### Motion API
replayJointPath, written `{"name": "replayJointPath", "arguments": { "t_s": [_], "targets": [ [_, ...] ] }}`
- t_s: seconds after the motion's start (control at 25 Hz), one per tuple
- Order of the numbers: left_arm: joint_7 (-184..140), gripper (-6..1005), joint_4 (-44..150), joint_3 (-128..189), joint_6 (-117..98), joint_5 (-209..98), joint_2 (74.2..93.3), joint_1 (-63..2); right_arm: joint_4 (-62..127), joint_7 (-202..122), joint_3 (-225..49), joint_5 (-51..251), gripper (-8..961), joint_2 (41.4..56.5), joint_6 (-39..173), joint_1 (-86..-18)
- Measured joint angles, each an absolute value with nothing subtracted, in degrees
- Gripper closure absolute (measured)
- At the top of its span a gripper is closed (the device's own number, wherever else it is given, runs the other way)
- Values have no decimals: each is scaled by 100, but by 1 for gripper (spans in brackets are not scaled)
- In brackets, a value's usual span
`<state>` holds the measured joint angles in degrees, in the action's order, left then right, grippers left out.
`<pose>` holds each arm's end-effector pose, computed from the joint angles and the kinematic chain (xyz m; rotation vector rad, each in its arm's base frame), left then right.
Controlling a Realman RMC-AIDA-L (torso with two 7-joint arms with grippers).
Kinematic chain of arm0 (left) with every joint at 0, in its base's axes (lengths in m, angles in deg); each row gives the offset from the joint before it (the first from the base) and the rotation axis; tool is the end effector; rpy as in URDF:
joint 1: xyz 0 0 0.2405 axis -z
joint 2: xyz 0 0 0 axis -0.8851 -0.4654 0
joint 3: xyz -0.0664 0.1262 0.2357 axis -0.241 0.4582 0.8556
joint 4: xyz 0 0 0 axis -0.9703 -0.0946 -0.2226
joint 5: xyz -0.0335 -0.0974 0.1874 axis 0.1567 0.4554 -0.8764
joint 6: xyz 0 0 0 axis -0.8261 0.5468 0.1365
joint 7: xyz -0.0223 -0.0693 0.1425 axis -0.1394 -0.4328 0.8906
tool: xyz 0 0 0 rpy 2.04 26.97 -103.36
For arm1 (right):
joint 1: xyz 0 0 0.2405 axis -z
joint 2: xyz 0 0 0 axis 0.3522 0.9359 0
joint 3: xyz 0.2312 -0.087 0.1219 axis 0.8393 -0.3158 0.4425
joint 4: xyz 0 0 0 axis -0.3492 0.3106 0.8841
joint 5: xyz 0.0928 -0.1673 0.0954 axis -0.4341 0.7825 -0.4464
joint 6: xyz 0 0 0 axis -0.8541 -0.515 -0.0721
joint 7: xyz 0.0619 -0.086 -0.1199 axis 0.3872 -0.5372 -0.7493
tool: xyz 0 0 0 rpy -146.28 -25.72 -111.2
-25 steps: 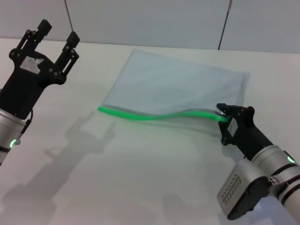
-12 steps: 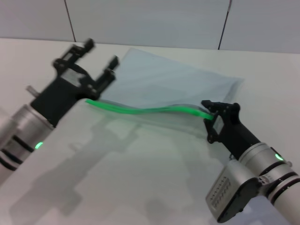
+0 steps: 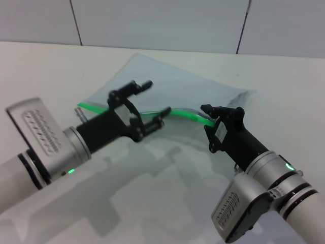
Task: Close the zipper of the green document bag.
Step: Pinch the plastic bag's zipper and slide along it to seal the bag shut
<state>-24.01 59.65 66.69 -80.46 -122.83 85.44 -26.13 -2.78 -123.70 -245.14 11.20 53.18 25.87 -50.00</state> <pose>-0.2713 0.3485 -0.0784 -2.2309 0.1378 -0.6948 0.2331 0.3285 -0.1529 -1.9647 -0.6835 -0.0349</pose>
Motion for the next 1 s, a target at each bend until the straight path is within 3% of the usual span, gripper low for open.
{"name": "replayJointPath", "arguments": {
  "t_s": [1.0],
  "targets": [
    [165, 324, 6384, 6633, -7869, -12524, 8613, -2411, -430, -12362, -24514, 1434, 888, 5342, 2623, -5058]
  ]
}}
